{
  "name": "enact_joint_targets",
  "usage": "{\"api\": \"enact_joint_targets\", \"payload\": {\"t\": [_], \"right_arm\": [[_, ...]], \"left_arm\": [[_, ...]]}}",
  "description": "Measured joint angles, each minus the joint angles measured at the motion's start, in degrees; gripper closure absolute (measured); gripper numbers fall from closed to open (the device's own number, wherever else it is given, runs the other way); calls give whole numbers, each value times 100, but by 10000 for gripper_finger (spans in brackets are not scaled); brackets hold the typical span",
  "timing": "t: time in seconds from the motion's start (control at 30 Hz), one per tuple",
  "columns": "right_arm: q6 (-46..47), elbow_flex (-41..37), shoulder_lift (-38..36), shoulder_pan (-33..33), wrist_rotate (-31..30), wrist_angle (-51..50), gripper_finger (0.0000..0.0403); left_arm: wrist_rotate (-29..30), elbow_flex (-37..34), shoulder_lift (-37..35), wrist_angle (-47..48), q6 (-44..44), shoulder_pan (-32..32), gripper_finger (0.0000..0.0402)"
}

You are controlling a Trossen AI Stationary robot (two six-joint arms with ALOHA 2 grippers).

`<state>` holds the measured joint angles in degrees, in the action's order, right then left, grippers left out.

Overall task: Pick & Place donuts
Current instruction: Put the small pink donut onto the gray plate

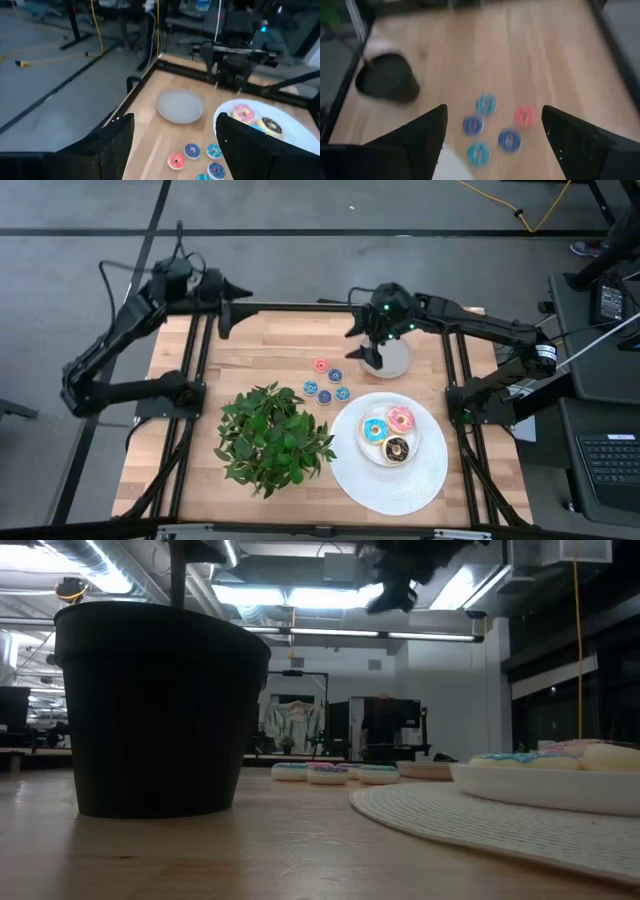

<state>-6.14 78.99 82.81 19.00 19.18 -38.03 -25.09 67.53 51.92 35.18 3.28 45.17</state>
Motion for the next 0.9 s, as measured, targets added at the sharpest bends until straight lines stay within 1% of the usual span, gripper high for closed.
{"api": "enact_joint_targets", "payload": {"t": [0.1, 0.33, 0.5, 0.6, 0.7, 0.9], "right_arm": [[139, 123, 0, 0, -9, 472, 79], [136, 167, 0, -2, -7, 1593, 79], [146, 167, 0, -4, -7, 1853, 79], [450, 167, 0, -4, -7, 1922, 79], [756, 167, 0, -4, -7, 1965, 79], [895, 165, 0, -4, -7, 1996, 79]], "left_arm": [[118, -782, -590, -394, -235, 0, 131], [1194, -2446, -1796, -1170, -946, 0, 131], [1954, -3340, -2788, -1459, -1168, -7, 131], [2318, -3733, -3419, -1451, -1212, -7, 131], [2403, -4068, -4037, -1465, -1180, -7, 131], [2237, -4642, -5189, -1478, -1139, -7, 131]]}}
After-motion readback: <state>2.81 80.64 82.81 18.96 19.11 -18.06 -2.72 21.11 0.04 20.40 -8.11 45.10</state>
